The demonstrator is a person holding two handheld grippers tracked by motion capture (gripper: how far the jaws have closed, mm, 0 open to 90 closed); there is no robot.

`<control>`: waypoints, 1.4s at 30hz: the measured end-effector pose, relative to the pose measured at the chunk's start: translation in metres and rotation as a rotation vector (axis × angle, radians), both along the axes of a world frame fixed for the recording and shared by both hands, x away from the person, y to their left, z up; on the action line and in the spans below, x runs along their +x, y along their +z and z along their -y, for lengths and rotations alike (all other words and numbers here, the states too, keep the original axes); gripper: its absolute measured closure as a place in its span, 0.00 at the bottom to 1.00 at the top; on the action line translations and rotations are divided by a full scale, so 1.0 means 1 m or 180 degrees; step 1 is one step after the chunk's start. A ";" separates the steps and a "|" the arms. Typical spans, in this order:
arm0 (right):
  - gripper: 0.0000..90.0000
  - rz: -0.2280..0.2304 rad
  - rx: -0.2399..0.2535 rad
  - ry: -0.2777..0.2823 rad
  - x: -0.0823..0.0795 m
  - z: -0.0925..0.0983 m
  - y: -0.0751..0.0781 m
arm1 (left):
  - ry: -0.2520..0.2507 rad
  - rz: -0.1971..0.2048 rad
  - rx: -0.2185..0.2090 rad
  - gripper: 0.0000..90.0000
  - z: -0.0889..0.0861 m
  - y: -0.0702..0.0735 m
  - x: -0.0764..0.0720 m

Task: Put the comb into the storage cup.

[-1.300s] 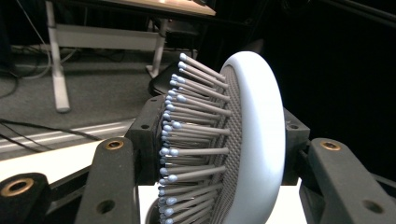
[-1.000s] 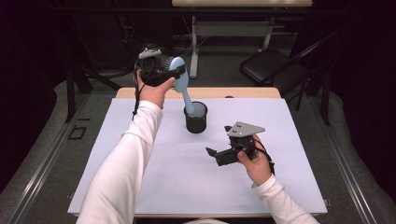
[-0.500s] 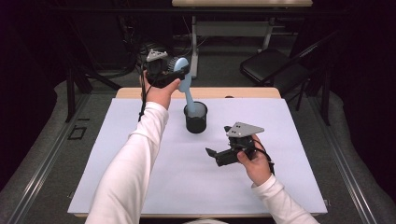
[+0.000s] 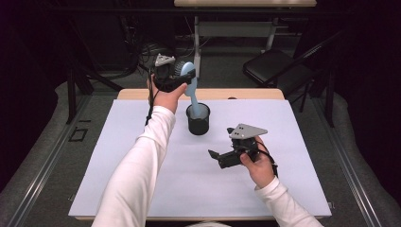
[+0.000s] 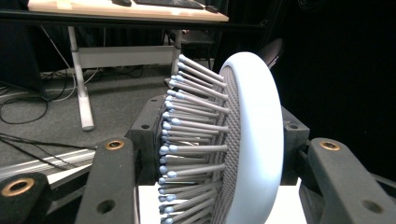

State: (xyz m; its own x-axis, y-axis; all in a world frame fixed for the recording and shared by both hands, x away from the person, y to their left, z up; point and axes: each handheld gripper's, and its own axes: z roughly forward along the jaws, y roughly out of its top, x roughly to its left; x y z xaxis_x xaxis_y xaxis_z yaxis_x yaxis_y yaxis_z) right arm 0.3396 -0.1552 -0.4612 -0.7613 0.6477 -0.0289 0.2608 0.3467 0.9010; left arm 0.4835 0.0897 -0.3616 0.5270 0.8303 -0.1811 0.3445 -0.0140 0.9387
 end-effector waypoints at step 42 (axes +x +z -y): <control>0.00 0.0012 -0.0002 -0.0014 0.001 0.002 0.000 | 0.0037 -0.0084 0.0185 0.54 0.020 -0.047 0.007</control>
